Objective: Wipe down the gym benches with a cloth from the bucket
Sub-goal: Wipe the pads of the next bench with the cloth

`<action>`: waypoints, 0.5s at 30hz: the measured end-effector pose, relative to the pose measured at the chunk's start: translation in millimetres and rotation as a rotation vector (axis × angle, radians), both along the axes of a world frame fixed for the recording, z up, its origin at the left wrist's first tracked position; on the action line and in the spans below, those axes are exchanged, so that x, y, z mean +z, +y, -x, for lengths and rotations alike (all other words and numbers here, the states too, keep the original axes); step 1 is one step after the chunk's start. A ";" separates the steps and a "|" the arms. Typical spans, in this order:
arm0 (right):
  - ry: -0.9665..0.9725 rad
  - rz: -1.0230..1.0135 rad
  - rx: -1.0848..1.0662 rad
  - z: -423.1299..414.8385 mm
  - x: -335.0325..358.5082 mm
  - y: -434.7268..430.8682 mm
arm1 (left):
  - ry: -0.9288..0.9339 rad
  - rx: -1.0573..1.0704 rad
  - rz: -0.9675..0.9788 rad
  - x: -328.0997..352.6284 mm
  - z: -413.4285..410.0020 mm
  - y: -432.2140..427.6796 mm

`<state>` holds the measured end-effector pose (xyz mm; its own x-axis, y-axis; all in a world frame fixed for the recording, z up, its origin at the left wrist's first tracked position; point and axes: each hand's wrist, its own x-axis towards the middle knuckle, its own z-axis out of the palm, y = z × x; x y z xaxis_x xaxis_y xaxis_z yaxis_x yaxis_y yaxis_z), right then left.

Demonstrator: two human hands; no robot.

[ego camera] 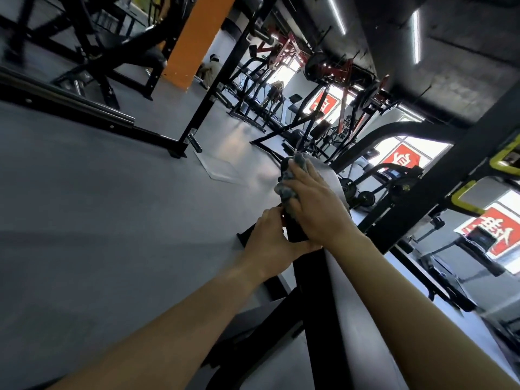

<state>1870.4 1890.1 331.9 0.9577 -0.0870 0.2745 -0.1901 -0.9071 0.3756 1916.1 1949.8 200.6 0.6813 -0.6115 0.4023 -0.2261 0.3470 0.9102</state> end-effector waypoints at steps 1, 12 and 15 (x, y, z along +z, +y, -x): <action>0.020 0.060 0.004 -9.1 2.2 -4.3 | -0.003 0.005 -0.019 1.5 -0.1 1.1; -0.145 -0.171 -0.130 -40.8 17.1 -8.6 | -0.164 0.021 -0.222 29.4 -18.6 18.1; -0.192 -0.219 -0.101 -16.3 -4.6 -2.4 | -0.373 0.093 -0.293 41.0 -27.0 17.6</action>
<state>1886.7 1887.6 327.3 0.8735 -0.2562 0.4140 -0.3322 -0.9353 0.1220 1943.1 1967.4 241.6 0.5806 -0.6789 0.4496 -0.5740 0.0504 0.8173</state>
